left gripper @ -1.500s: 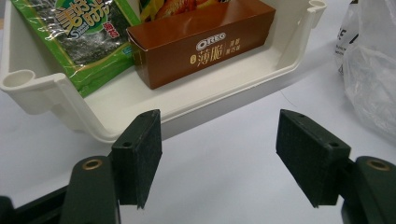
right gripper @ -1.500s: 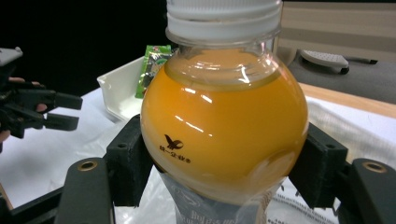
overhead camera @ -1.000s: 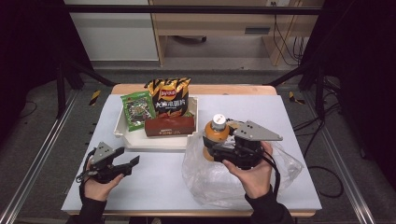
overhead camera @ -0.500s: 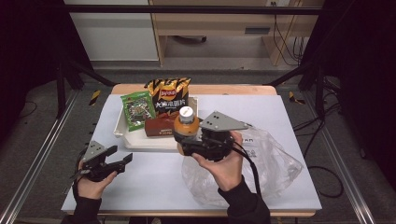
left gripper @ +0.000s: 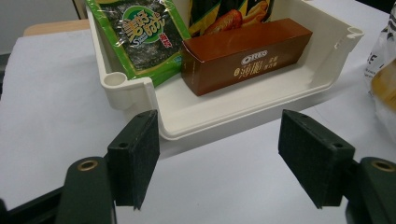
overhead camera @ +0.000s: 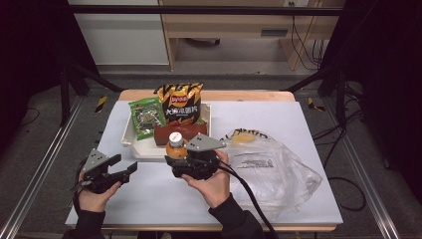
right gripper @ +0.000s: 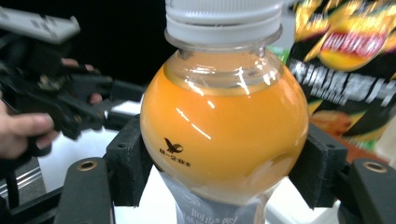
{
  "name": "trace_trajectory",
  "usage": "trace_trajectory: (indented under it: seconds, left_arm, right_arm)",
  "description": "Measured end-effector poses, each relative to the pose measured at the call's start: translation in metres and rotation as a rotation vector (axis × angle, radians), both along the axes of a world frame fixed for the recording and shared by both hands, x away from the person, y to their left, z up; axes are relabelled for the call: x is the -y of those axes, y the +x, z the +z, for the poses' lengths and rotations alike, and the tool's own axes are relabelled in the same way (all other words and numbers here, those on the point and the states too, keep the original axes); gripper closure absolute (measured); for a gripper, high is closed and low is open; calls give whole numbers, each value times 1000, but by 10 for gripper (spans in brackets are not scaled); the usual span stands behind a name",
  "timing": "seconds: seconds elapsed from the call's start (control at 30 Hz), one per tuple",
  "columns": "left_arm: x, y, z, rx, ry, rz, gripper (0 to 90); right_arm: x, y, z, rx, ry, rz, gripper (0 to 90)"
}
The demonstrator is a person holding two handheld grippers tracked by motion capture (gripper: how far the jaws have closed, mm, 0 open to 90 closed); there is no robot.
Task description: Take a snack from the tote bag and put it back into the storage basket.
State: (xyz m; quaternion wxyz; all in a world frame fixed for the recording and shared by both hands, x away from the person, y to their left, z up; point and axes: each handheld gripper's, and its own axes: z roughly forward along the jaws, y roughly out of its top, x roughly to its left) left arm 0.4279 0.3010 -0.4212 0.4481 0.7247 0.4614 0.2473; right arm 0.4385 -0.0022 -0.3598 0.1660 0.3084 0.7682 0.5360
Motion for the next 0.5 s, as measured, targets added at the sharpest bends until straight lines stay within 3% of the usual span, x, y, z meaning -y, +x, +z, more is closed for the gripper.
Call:
trace_trajectory:
  seconds: [0.27, 0.5]
  left_arm:
    - [0, 0, 0, -2, 5, -1, 289]
    - [1, 0, -1, -6, 6, -1, 289]
  right_arm:
    - [-5, 3, -41, -46, -17, -10, 315]
    - [-15, 3, -65, -74, -46, 7, 315]
